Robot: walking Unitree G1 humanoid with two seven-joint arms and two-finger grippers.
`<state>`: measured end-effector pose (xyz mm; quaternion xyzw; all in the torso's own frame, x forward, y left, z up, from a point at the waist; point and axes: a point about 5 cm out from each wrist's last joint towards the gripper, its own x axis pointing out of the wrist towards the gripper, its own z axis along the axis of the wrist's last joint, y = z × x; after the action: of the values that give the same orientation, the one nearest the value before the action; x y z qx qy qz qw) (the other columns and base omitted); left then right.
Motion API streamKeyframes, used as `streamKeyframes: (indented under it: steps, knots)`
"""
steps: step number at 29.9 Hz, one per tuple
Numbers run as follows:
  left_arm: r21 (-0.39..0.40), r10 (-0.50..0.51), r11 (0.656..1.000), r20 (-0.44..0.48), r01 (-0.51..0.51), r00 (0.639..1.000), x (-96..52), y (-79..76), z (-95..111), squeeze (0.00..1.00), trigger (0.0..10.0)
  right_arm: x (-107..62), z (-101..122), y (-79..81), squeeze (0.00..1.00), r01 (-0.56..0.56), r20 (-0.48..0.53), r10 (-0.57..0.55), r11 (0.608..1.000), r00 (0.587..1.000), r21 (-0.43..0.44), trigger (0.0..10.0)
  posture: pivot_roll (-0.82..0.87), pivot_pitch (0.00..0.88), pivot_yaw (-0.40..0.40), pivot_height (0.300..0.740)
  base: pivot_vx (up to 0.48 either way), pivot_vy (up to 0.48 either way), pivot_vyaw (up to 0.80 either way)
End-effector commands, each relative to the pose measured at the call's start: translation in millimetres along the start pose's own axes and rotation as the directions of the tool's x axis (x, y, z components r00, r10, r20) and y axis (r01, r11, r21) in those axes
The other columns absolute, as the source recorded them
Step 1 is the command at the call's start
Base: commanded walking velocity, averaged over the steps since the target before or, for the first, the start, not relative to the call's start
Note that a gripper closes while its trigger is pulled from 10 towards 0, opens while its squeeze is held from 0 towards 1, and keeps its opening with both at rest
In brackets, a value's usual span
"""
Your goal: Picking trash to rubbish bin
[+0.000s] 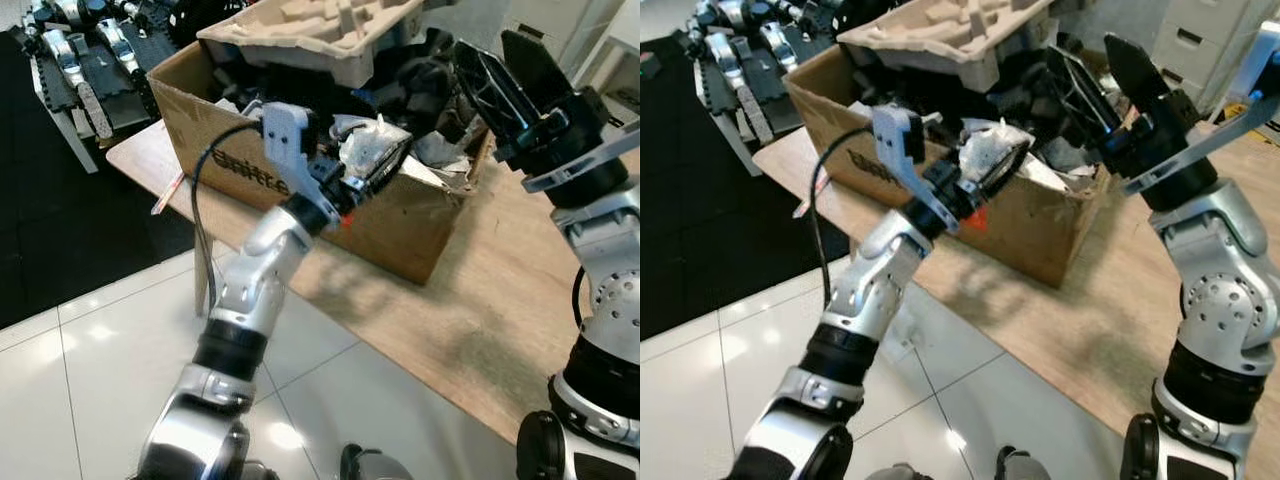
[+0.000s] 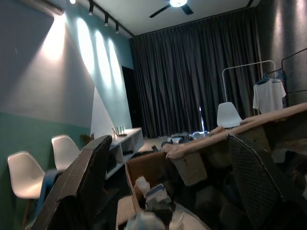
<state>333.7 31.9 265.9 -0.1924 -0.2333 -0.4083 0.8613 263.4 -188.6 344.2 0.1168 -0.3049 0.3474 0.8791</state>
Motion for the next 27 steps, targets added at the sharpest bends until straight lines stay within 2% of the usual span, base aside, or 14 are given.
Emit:
streamKeyframes:
  steps: [1,6,10,11,14,19,20,25,27]
  knots:
    - [0.018,0.021,1.0,-0.019,-0.021,1.0,-2.0,5.8,-1,1.0,10.0,-0.9,4,7.8,0.0,-0.046,0.007,0.046,0.999,0.999,-0.023,10.0,-0.07,0.177,0.059,0.74,0.0,0.0,0.0]
    - [0.031,0.015,0.999,0.001,-0.015,1.0,-2.8,6.2,4,1.0,10.0,-4.5,4,9.4,0.0,-0.08,-0.02,0.079,0.996,0.997,-0.04,10.0,-0.06,0.172,0.055,0.74,0.0,0.0,0.0]
    - [0.049,-0.008,0.999,-0.025,0.009,1.0,-4.7,4.0,1,1.0,10.0,-4.9,4,11.0,0.0,-0.09,-0.027,0.089,0.995,0.996,-0.044,10.0,-0.06,0.173,0.053,0.74,0.0,0.0,0.0]
    - [0.066,-0.027,0.997,-0.048,0.03,0.998,-5.9,2.0,-1,0.0,10.0,-5.0,4,11.5,0.0,-0.093,-0.031,0.092,0.995,0.995,-0.048,10.0,-0.06,0.173,0.053,0.74,0.0,0.0,0.0]
    - [0.097,-0.044,0.994,-0.09,0.052,0.995,-7.1,1.0,-5,0.0,10.0,-4.8,3,11.3,0.0,-0.095,-0.035,0.093,0.994,0.995,-0.05,10.0,-0.06,0.174,0.051,0.74,0.0,0.0,0.0]
    - [0.107,-0.026,0.994,-0.09,0.035,0.996,-6.5,4.1,-2,0.0,10.0,-4.7,3,11.3,0.0,-0.097,-0.036,0.095,0.994,0.995,-0.05,10.0,-0.06,0.174,0.05,0.74,0.0,0.0,0.0]
    - [0.11,-0.018,0.994,-0.083,0.027,0.996,-5.7,5.8,0,0.0,0.0,-4.9,2,11.3,0.0,-0.099,-0.038,0.097,0.994,0.995,-0.05,10.0,-0.06,0.173,0.049,0.74,0.0,0.0,0.0]
    - [0.15,-0.014,0.988,-0.065,0.023,0.998,-2.4,8.6,11,0.0,0.0,-4.7,3,11.5,0.0,-0.104,-0.038,0.102,0.993,0.994,-0.052,10.0,-0.06,0.17,0.048,0.74,0.0,0.0,0.0]
    - [0.197,-0.017,0.98,-0.063,0.03,0.998,-0.1,10.0,18,0.0,0.0,-4.1,3,11.5,0.0,-0.106,-0.037,0.104,0.993,0.994,-0.054,10.0,-0.06,0.167,0.046,0.74,0.0,0.0,0.0]
